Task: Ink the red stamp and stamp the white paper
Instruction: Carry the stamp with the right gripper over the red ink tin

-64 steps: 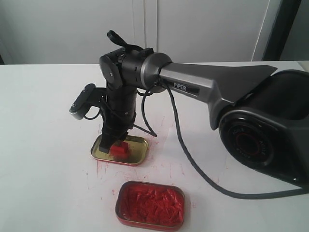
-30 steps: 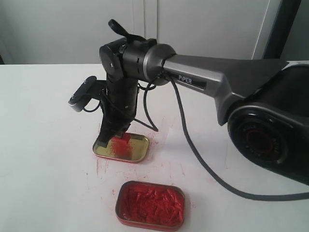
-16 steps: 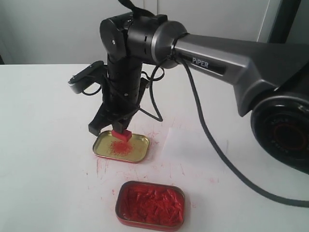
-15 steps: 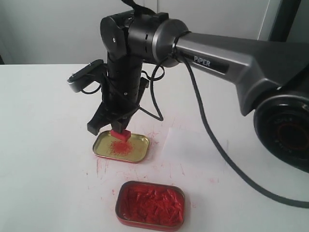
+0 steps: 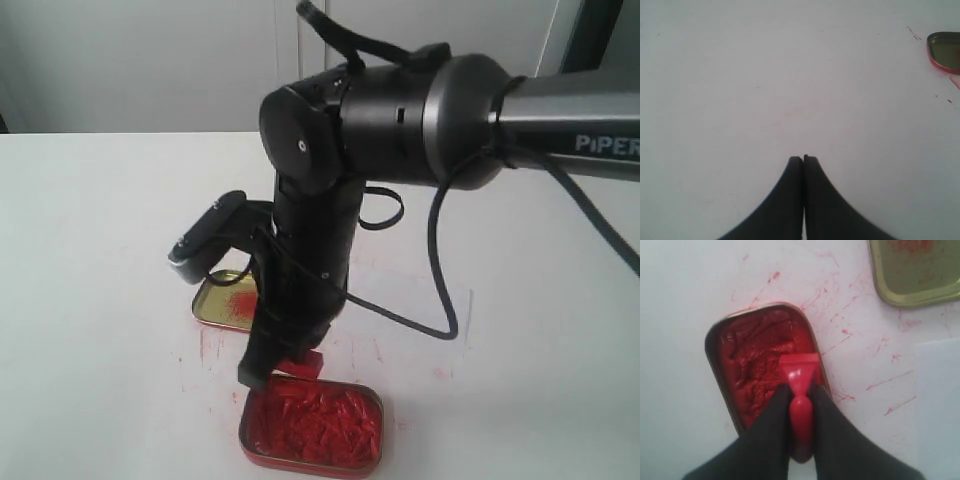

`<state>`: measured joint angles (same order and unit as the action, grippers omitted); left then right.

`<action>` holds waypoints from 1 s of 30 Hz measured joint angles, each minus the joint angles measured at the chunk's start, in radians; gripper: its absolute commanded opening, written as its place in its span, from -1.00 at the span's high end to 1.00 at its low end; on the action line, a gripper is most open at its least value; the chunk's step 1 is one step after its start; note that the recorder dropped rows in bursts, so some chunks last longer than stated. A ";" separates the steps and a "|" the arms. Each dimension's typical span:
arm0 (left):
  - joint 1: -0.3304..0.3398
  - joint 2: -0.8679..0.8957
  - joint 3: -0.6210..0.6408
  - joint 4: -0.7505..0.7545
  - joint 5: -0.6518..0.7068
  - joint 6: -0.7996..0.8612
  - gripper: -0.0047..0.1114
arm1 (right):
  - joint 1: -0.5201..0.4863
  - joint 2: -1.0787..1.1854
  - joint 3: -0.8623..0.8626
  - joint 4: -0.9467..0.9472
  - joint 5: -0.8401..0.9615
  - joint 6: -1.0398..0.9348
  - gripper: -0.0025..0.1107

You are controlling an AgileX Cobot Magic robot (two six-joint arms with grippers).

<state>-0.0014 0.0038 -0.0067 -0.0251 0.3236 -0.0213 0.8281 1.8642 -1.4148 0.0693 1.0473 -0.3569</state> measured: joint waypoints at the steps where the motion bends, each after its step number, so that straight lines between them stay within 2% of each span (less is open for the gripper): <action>1: 0.000 0.000 0.000 0.000 0.000 0.000 0.92 | 0.000 -0.004 0.035 -0.003 -0.025 -0.008 0.96; 4: 0.000 0.000 0.000 0.000 0.000 0.000 0.92 | 0.000 -0.008 0.127 -0.005 -0.088 -0.027 0.96; 13: 0.000 0.000 0.000 0.000 0.000 0.000 0.92 | 0.005 -0.015 0.225 0.003 -0.168 -0.030 0.96; 21: 0.000 0.000 0.000 0.000 0.000 0.000 0.92 | 0.045 -0.015 0.261 0.007 -0.252 -0.030 0.96; 30: 0.000 0.000 0.000 0.000 0.000 0.000 0.92 | 0.045 -0.015 0.285 0.007 -0.304 -0.030 0.96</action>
<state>-0.0014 0.0038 -0.0067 -0.0251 0.3236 -0.0213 0.8733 1.8487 -1.1302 0.0761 0.7437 -0.3874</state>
